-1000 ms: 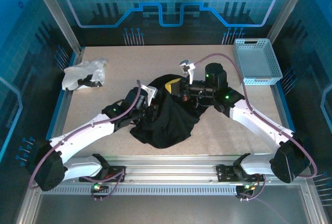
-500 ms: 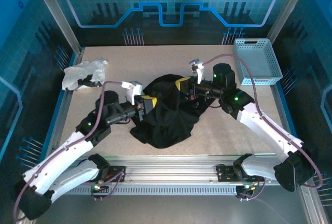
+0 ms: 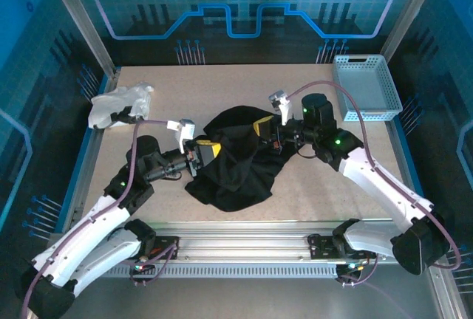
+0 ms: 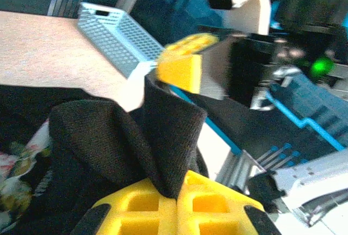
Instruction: Fold the inside-out t-shirt
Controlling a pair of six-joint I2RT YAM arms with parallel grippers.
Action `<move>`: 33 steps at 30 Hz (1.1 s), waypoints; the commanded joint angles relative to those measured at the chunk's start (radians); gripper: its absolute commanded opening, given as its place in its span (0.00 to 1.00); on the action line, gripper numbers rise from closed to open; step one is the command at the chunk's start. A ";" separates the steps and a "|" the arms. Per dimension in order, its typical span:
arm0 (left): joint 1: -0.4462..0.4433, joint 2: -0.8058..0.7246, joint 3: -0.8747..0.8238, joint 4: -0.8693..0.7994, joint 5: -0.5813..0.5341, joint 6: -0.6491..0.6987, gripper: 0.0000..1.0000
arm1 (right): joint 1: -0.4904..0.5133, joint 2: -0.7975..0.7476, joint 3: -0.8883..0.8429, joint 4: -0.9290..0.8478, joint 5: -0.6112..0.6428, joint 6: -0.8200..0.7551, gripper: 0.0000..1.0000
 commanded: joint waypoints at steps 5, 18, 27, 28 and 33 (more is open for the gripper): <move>0.008 -0.028 -0.128 -0.062 -0.189 -0.030 0.04 | 0.053 -0.008 -0.035 0.195 -0.146 0.051 0.00; 0.007 -0.124 -0.171 -0.188 -0.237 -0.093 0.41 | 0.156 0.118 0.022 0.254 -0.113 0.071 0.00; -0.011 -0.026 -0.086 -0.153 -0.227 -0.082 0.58 | 0.165 0.131 0.034 0.249 -0.110 0.069 0.00; -0.012 -0.007 -0.075 -0.145 -0.228 -0.084 0.58 | 0.166 0.130 0.033 0.249 -0.109 0.068 0.00; -0.024 0.114 -0.003 -0.187 -0.266 -0.081 0.58 | 0.166 0.115 0.026 0.246 -0.103 0.066 0.00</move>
